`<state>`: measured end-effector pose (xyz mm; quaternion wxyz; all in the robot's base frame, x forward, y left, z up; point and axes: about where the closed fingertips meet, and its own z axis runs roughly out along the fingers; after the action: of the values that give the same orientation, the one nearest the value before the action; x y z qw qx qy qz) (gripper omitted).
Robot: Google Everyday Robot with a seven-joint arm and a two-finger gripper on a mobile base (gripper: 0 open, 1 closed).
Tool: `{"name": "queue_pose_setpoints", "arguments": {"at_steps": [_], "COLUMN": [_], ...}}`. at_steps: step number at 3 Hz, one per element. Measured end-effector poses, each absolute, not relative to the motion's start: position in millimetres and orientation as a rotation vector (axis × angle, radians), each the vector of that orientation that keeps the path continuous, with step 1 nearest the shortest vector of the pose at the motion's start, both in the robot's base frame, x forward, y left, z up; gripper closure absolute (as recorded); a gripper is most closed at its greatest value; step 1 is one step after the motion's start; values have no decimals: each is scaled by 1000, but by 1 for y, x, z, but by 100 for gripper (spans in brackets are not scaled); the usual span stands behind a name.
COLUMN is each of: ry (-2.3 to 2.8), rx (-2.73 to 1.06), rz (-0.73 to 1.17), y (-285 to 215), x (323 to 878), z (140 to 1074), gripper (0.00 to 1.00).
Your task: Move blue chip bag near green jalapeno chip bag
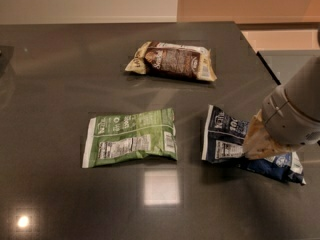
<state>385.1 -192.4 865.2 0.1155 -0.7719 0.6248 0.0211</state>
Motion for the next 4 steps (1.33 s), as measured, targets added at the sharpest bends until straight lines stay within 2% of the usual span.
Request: {"name": "queue_pose_setpoints", "arguments": {"at_steps": [1,3,4], "ry": [1772,1658,1602], "rx": [-2277,-2295,-2281], "rz": [57,50,64], "y": [-164,-110,-89], "x": [395,421,430], "z": [877,895,906], "gripper": [100,100,84]}}
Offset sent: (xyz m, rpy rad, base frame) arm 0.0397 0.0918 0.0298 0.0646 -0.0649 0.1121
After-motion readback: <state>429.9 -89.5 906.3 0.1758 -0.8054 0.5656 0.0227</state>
